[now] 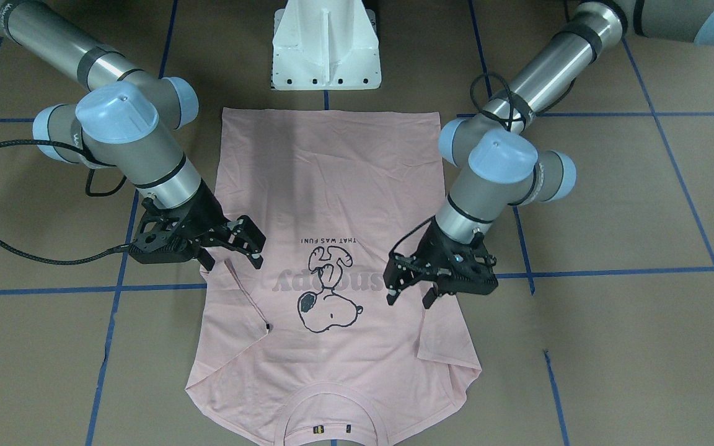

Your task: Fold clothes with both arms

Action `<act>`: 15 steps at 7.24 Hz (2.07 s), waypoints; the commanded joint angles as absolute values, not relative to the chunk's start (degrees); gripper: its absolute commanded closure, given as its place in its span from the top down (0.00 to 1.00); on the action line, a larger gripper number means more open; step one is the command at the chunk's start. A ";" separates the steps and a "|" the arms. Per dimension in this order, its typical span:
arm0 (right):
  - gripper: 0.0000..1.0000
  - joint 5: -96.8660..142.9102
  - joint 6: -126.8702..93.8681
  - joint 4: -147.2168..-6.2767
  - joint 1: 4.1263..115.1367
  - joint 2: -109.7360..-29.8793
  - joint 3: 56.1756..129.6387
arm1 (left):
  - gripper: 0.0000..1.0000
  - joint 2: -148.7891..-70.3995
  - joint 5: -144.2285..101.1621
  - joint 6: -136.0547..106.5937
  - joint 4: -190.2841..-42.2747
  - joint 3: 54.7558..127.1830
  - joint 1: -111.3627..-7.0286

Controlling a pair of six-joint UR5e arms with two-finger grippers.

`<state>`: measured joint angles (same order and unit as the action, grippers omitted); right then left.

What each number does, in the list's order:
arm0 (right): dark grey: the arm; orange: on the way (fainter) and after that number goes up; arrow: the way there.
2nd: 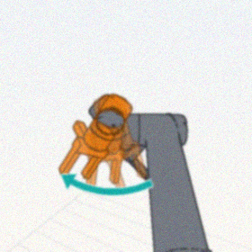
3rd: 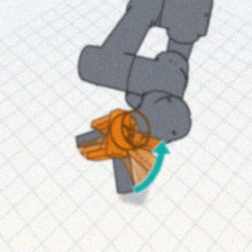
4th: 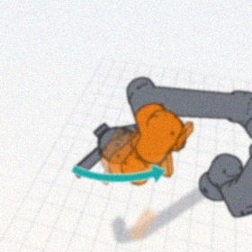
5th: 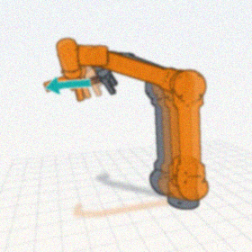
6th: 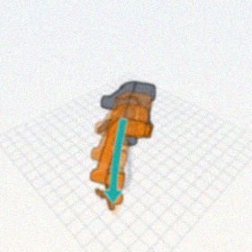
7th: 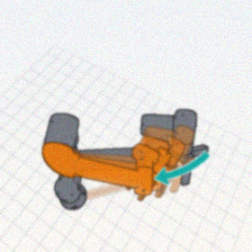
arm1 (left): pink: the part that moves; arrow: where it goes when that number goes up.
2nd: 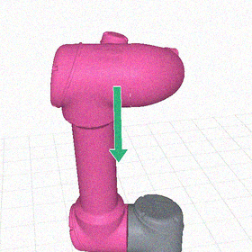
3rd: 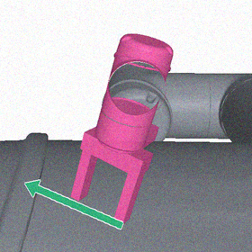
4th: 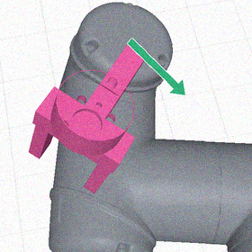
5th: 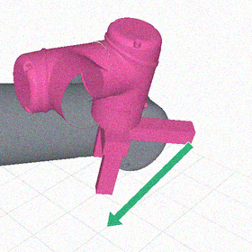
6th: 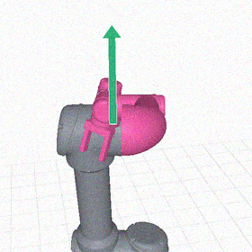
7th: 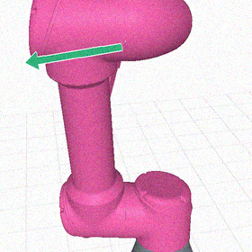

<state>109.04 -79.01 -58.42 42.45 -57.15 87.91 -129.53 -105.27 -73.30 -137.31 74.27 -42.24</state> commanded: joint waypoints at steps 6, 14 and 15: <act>0.86 77.43 -115.60 -80.86 5.22 -78.55 119.53 | 0.81 -111.71 -107.67 -78.40 -126.21 101.78 -40.61; 0.62 78.13 -118.12 -81.04 1.23 -83.23 119.44 | 0.82 -112.32 -107.75 -78.40 -126.65 100.63 -40.61; 0.56 78.05 -118.12 -81.04 1.23 -83.32 119.36 | 0.82 -112.32 -107.75 -78.40 -126.65 100.63 -40.61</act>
